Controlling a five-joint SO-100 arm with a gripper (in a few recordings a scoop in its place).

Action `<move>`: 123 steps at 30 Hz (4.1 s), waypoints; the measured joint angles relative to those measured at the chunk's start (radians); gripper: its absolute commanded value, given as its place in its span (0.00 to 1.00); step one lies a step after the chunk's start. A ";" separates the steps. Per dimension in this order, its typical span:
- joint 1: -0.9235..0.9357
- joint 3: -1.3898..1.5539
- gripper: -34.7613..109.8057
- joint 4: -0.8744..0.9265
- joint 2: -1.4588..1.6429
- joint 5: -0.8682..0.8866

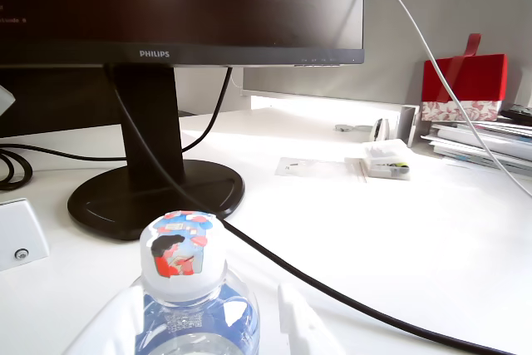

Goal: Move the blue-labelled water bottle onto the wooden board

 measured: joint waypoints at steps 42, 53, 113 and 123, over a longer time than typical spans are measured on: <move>-0.041 -0.092 0.40 0.152 -0.038 0.034; -0.037 -0.164 0.42 0.201 -0.057 0.034; -0.005 -0.598 0.44 0.397 -0.285 -0.012; -0.015 -0.644 0.36 0.403 -0.319 -0.048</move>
